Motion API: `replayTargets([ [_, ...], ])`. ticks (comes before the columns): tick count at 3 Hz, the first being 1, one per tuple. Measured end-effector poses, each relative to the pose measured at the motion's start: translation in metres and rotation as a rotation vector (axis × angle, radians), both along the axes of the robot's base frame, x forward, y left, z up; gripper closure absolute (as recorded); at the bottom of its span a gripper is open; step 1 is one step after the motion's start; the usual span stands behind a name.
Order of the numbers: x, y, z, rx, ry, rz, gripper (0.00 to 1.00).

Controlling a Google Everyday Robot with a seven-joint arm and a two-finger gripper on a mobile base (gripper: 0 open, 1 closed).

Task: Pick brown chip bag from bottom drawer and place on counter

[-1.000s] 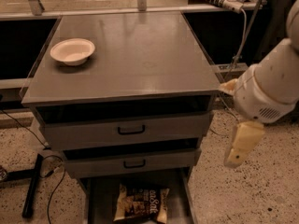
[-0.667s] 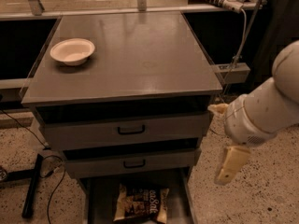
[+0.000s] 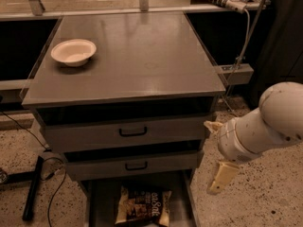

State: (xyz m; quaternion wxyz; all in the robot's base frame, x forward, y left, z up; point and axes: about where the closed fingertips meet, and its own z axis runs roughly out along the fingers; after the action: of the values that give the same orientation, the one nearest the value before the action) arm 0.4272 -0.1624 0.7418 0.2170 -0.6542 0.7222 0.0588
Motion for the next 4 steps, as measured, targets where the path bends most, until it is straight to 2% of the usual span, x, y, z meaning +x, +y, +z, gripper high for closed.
replayTargets([
  [1, 0.008, 0.003, -0.043, -0.003, 0.034, -0.016, 0.0],
  [2, 0.016, -0.002, -0.111, 0.046, 0.045, -0.033, 0.0],
  [3, 0.027, -0.004, -0.181, 0.117, 0.024, -0.028, 0.0],
  [4, 0.027, 0.005, -0.26, 0.2, 0.063, -0.029, 0.0],
])
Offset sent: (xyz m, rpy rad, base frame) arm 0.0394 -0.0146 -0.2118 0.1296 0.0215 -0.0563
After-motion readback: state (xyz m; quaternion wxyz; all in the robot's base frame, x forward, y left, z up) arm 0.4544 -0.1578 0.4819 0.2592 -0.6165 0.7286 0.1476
